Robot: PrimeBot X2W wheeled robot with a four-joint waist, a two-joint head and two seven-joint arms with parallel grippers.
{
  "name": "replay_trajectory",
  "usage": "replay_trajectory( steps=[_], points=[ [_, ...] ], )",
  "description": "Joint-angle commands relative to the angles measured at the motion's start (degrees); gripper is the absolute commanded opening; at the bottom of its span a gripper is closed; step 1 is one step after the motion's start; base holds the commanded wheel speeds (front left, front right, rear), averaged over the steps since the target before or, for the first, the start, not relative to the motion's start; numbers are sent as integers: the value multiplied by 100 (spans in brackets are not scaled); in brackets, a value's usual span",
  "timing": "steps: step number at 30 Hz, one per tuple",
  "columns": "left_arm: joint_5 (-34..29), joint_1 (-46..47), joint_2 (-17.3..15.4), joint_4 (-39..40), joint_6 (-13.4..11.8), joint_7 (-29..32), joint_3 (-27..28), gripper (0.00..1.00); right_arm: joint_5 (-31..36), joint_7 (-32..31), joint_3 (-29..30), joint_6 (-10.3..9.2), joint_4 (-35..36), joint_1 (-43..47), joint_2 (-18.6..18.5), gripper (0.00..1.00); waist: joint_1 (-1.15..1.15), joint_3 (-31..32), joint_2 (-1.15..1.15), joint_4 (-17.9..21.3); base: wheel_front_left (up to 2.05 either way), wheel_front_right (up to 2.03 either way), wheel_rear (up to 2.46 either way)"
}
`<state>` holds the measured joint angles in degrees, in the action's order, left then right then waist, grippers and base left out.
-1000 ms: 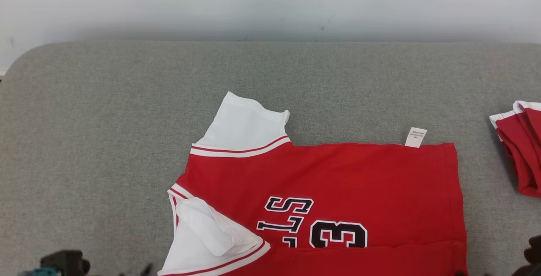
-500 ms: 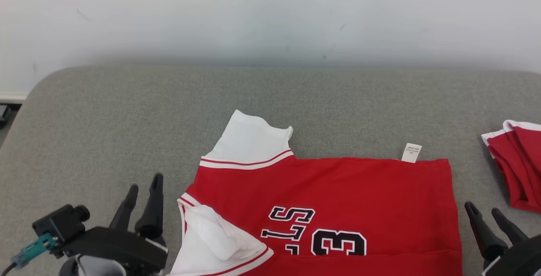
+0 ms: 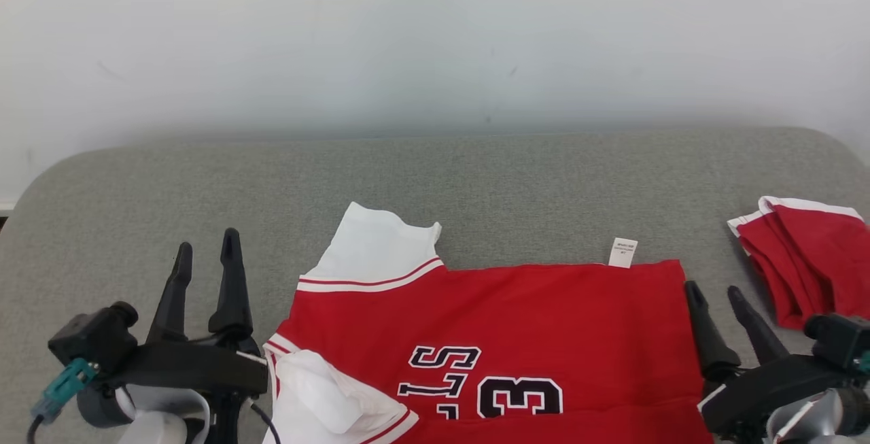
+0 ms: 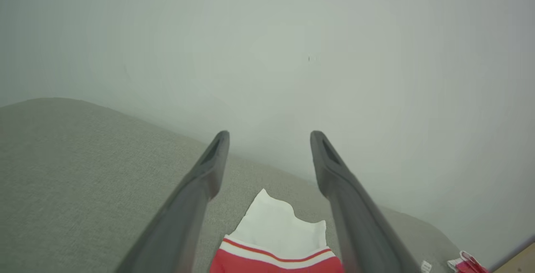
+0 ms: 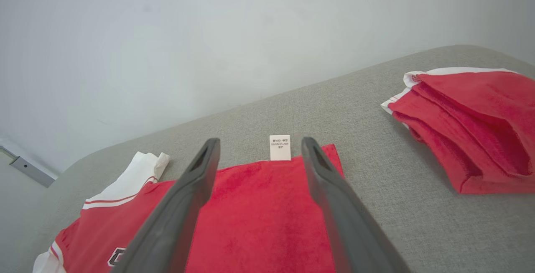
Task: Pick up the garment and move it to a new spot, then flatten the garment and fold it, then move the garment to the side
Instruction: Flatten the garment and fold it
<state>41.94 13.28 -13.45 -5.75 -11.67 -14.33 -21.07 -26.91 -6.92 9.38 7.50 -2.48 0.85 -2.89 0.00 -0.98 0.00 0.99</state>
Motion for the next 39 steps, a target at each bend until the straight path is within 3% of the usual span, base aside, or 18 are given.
replay_trajectory(
  steps=[1, 8, 14, 39],
  points=[
    [-123, 45, -90, -101, 55, -36, -38, 100, 40, 124, -76, -4, -70, -103, -6, 100, 0, 52, 0, 86, 0, 0, 0],
    [-554, -185, -370, -523, 114, -54, -171, 100, 211, 506, -482, -4, -388, -303, -8, 100, 0, 113, 0, 186, 0, 0, 0],
    [-564, -404, -554, -793, 276, 96, -348, 100, 347, 469, -645, -4, -590, -376, -8, 100, 0, 148, 0, 137, 0, 0, 0],
    [-440, -399, -516, -604, 161, 201, -328, 100, 511, 324, -642, -4, -555, -382, -7, 100, 0, 65, 0, 9, 0, 0, 0]
  ],
)
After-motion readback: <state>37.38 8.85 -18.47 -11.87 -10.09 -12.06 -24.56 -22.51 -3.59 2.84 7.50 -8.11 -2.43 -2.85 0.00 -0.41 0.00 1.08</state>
